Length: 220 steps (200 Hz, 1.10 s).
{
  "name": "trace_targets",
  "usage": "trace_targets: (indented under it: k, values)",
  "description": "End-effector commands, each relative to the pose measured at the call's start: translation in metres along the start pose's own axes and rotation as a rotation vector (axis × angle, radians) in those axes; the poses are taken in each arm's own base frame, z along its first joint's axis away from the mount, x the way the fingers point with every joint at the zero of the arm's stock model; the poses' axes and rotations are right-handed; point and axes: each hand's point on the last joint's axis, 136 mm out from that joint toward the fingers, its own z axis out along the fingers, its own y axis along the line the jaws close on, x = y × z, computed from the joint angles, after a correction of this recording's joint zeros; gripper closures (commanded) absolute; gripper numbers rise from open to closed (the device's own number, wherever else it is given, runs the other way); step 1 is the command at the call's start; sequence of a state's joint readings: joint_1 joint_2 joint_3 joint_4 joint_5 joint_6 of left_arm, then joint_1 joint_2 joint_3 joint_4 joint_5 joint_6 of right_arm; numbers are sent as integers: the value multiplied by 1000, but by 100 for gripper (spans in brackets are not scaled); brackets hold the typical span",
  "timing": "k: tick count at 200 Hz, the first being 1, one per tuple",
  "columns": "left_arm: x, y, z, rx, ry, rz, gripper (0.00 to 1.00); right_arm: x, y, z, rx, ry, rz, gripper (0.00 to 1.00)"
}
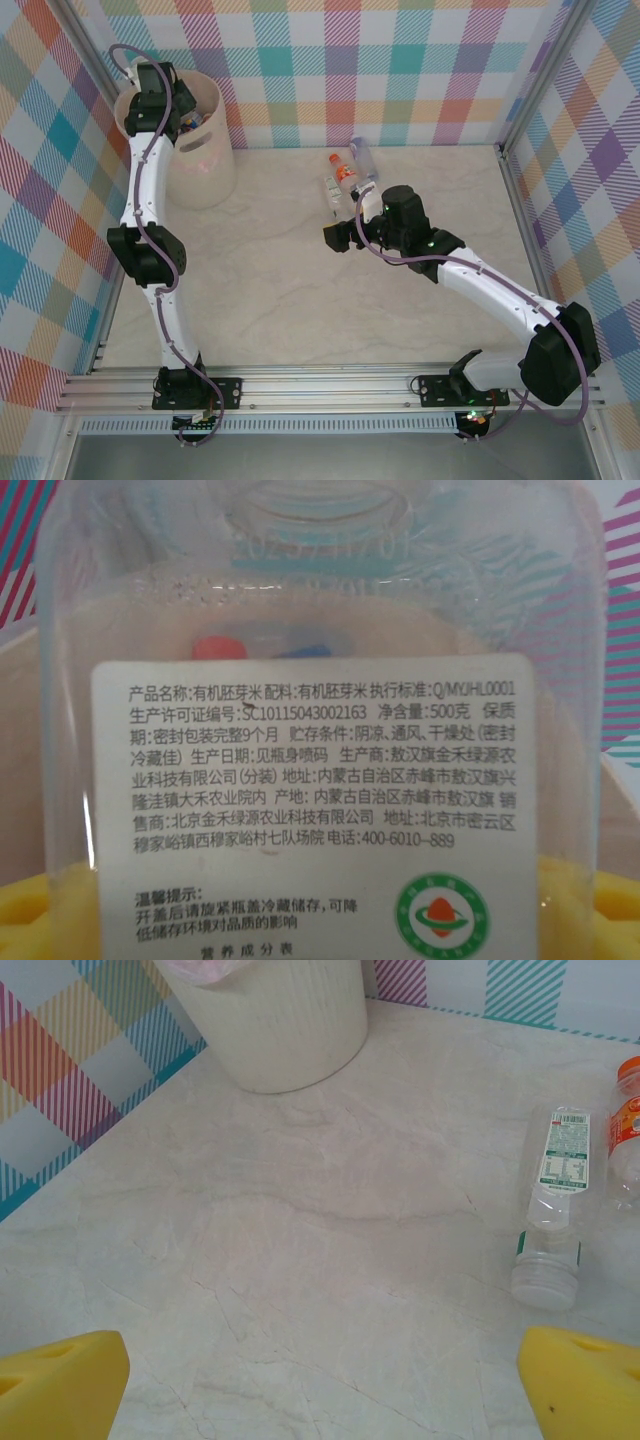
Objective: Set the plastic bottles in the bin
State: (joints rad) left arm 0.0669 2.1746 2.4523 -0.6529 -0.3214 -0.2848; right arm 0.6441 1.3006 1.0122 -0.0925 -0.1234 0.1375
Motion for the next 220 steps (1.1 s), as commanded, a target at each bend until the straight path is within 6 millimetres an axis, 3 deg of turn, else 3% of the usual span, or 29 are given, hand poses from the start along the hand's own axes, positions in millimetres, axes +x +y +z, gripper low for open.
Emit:
trace_targets:
  k: [1, 29, 96, 139, 191, 220]
  values:
    - [-18, 7, -8, -24, -45, -54, 9, -14, 6, -1, -8, -21, -37, 0]
    - [-21, 0, -12, 19, -34, -54, 0, -15, 6, 1, -8, -19, -36, 0]
    - [-32, -23, -38, 167, -13, -65, 0, -15, 5, 4, 0, -19, -29, 0]
    - [-29, -34, -47, 236, 20, -82, 0, -11, 1, 4, 19, -13, -25, 0]
    - [-22, -51, -54, 325, 74, -122, 0, -13, -33, 0, 209, -58, 45, 0]
    - [-16, -72, -71, 422, 116, -142, 0, -8, -47, -2, 278, -57, 90, 0]
